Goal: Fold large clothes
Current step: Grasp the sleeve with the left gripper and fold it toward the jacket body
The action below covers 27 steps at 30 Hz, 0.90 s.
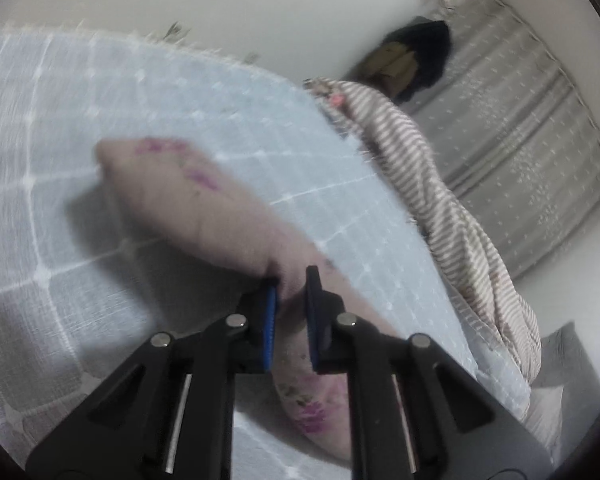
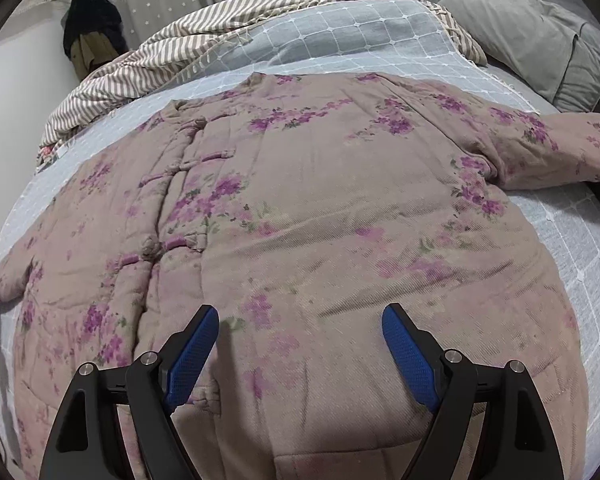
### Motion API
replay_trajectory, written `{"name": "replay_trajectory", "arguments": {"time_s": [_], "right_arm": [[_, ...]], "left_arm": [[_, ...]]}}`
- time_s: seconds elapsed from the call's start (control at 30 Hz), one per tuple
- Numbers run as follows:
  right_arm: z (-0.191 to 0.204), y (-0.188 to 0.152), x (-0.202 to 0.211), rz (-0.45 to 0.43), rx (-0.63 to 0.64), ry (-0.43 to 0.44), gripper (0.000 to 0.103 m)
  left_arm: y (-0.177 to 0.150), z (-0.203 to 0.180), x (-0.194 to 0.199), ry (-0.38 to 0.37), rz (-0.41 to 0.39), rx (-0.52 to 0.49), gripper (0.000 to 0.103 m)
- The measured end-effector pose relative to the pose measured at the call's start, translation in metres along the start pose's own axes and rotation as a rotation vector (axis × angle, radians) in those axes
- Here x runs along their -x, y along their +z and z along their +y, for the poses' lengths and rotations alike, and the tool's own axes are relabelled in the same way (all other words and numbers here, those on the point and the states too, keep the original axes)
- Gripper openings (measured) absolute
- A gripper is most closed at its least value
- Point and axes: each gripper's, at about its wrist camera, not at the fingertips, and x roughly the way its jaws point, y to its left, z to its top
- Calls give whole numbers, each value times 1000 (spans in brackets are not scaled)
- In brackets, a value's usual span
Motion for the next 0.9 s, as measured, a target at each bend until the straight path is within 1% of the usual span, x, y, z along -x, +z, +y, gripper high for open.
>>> {"name": "replay_trajectory", "arguments": {"time_s": [0.1, 0.2, 0.3, 0.47, 0.6, 0.67, 0.73, 0.77, 0.8, 0.9], "right_arm": [[0, 1, 3, -9, -3, 13, 85], [-2, 1, 7, -17, -12, 22, 85], [-5, 2, 12, -29, -20, 24, 85], [-13, 4, 17, -44, -50, 25, 85], [-19, 6, 19, -45, -69, 26, 85], [-20, 7, 19, -49, -75, 22, 85], [-21, 7, 20, -51, -78, 20, 85], [-21, 7, 20, -52, -79, 20, 85], [-21, 7, 20, -51, -78, 18, 85], [-19, 6, 18, -47, -69, 9, 85]], "left_arm": [[2, -45, 21, -82, -29, -75, 14], [-2, -82, 36, -151, -32, -142, 14], [-17, -123, 50, -220, -10, -226, 14], [-48, -173, 62, -313, 47, -324, 14], [-92, -210, 63, -368, 129, -421, 14], [-111, -222, 60, -390, 171, -459, 14], [-139, -237, 55, -418, 230, -521, 14], [-150, -242, 55, -427, 248, -549, 14], [-164, -248, 53, -434, 271, -591, 14], [-218, -266, 46, -436, 381, -758, 14]]}}
